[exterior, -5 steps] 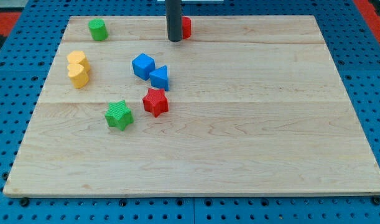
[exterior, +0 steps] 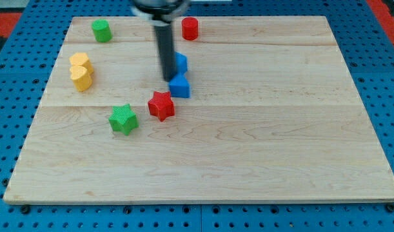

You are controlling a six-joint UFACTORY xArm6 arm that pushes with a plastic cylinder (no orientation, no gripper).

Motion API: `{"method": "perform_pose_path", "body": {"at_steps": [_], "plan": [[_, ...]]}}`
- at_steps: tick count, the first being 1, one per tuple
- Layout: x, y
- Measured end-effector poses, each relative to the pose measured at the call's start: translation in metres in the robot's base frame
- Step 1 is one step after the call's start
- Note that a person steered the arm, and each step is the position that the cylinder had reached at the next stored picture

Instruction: Push the cube towards the top right side of the board

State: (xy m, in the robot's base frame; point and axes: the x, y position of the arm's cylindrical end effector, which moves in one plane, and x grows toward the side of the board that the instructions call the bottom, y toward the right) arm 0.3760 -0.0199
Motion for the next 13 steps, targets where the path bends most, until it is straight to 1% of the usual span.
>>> {"method": "perform_pose_path", "body": {"at_steps": [1,3,4,6,7,8,9,10,12,13], "plan": [[-0.026,0.036],[-0.012,-0.025],[-0.016,-0.047],[-0.017,-0.07],[-0.017,-0.072],[-0.016,-0.1],[-0.019,-0.115],[-0.028,-0.119],[-0.06,0.006],[-0.082,-0.016]]}}
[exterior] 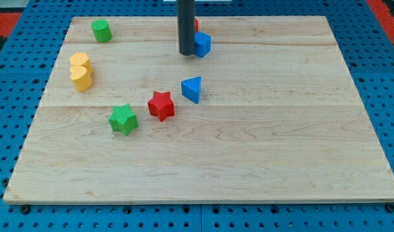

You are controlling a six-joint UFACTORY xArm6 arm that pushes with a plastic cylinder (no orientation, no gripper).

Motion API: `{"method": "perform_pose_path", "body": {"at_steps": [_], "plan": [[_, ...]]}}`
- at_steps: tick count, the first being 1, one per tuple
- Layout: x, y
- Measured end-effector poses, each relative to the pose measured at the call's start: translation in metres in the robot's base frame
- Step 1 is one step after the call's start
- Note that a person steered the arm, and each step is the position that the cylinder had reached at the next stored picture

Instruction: Push the cube towards the top right side of the board

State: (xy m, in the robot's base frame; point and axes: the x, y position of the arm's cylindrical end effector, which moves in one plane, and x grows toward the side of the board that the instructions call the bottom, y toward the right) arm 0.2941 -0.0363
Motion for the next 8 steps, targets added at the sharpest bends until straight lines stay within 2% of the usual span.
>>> {"method": "perform_pose_path", "body": {"at_steps": [1,2,3,5,6,7,8], "plan": [[-0.006,0.016],[-0.006,0.104],[-0.019,0.13],[-0.059,0.11],[-0.086,0.124],[-0.079,0.154],[-0.077,0.149]]}}
